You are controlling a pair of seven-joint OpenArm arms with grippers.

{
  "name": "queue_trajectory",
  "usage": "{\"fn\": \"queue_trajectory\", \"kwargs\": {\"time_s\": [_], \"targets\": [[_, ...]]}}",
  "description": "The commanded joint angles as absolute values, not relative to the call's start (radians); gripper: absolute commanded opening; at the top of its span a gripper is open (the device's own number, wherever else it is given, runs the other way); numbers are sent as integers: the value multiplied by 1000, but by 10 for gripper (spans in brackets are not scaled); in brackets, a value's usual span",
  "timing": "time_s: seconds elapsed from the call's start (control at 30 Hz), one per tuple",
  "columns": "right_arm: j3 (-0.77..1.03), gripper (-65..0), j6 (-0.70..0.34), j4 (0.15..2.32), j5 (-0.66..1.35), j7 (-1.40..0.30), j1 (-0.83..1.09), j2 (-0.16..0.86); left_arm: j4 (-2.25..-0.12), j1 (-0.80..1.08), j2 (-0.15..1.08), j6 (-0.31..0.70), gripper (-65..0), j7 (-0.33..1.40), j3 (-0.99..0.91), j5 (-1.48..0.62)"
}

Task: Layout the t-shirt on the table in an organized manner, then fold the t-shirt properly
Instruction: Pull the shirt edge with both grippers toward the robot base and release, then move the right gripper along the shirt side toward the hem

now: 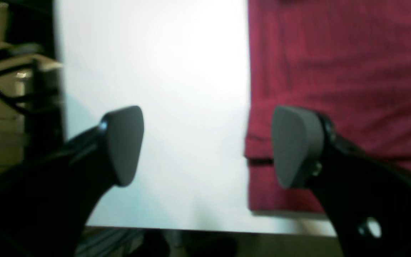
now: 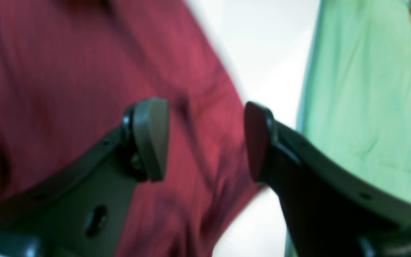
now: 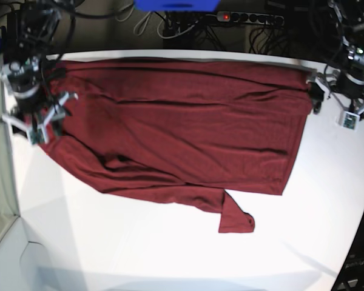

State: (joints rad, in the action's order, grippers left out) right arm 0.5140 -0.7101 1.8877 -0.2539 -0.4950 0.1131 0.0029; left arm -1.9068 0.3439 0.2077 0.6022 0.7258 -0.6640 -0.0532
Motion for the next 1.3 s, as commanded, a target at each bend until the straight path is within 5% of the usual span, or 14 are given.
{"fn": "queue_trajectory", "kwargs": {"time_s": [0.0, 0.3, 1.27], "targets": [[516, -306, -698, 1873, -266, -483, 53, 13, -1923, 334, 220, 596, -112, 710, -680, -58], [483, -306, -698, 1372, -383, -587, -320, 99, -1922, 309, 200, 596, -112, 710, -745, -58], [395, -321, -698, 819, -381, -348, -478, 174, -1913, 295, 166, 596, -112, 710, -754, -54]]}}
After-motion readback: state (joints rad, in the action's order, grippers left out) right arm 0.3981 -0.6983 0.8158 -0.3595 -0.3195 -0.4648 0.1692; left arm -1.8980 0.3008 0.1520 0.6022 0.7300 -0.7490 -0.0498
